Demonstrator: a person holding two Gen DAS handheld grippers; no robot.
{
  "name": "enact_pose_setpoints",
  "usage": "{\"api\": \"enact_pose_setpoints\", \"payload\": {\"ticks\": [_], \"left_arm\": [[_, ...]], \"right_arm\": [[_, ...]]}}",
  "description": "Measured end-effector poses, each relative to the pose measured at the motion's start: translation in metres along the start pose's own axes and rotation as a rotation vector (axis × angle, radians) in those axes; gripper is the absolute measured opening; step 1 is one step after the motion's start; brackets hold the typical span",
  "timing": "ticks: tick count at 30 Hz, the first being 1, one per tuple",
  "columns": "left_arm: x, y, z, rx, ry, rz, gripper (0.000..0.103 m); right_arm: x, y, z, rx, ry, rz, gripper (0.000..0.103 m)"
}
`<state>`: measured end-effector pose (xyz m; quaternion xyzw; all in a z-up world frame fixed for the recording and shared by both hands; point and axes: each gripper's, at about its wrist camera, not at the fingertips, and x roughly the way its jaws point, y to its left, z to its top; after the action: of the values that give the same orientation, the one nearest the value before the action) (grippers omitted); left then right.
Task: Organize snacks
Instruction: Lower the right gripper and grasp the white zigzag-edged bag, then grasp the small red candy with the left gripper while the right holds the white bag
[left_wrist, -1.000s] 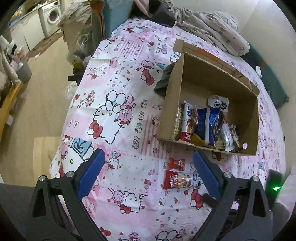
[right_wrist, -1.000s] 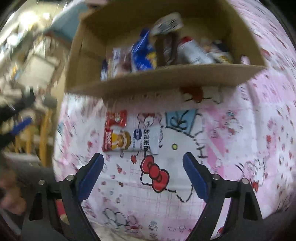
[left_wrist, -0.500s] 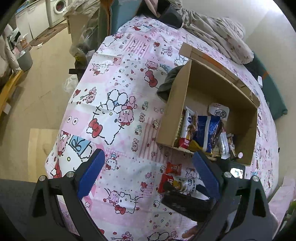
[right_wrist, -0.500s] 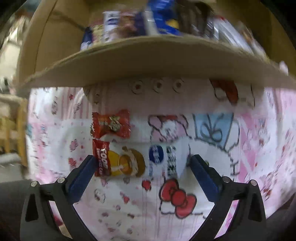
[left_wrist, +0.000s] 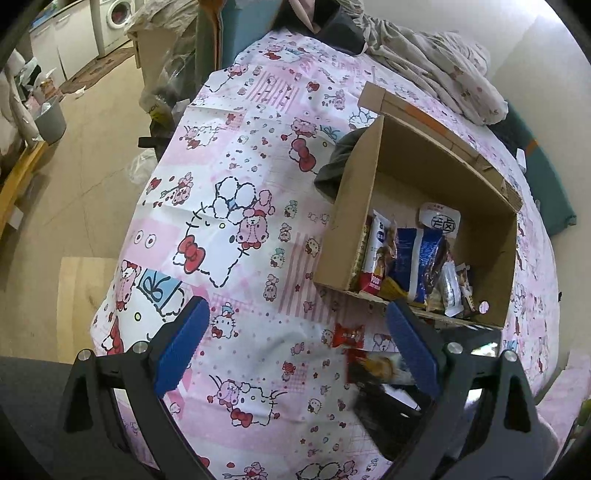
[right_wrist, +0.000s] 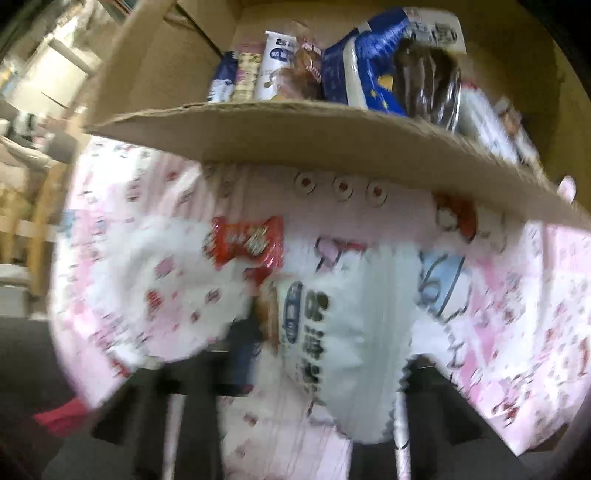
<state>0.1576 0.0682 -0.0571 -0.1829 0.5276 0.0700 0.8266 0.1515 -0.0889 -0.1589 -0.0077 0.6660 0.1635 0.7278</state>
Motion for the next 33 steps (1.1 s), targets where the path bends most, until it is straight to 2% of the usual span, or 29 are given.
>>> {"api": "enact_pose_setpoints", "payload": {"ticks": [2,6,11,14,17,20,22,25,30,32,33], "left_arm": [[0.002,0.000,-0.001,-0.002,0.004,-0.001,0.095],[0.005,-0.002,-0.002,0.010,0.007,0.009,0.095],[0.019,-0.007,-0.009,0.043,0.046,0.020,0.095],[0.030,-0.013,-0.017,0.067,0.078,0.022,0.095],[0.047,-0.029,-0.027,0.124,0.108,0.032,0.095],[0.070,-0.049,-0.040,0.219,0.117,0.086,0.094],[0.085,-0.063,-0.047,0.275,0.127,0.079,0.085],[0.103,-0.081,-0.056,0.339,0.134,0.077,0.081],[0.129,-0.092,-0.065,0.347,0.157,0.094,0.068],[0.134,-0.094,-0.067,0.354,0.160,0.104,0.061],[0.134,-0.094,-0.068,0.361,0.152,0.114,0.054]], "right_arm": [[-0.011,-0.009,-0.008,0.013,-0.017,0.068,0.017],[-0.036,-0.023,-0.025,0.012,-0.049,0.126,0.015],[-0.073,-0.043,-0.045,0.018,-0.128,0.183,0.015],[-0.089,-0.064,-0.043,0.026,-0.175,0.196,0.015],[-0.096,-0.074,-0.042,0.050,-0.205,0.204,0.015],[-0.096,-0.089,-0.042,0.106,-0.206,0.235,0.015],[-0.100,-0.093,-0.043,0.112,-0.215,0.235,0.015],[-0.099,-0.103,-0.043,0.139,-0.224,0.247,0.015],[-0.100,-0.116,-0.043,0.188,-0.229,0.264,0.015],[-0.100,-0.117,-0.042,0.194,-0.233,0.270,0.015],[-0.098,-0.116,-0.040,0.195,-0.234,0.271,0.015]]}}
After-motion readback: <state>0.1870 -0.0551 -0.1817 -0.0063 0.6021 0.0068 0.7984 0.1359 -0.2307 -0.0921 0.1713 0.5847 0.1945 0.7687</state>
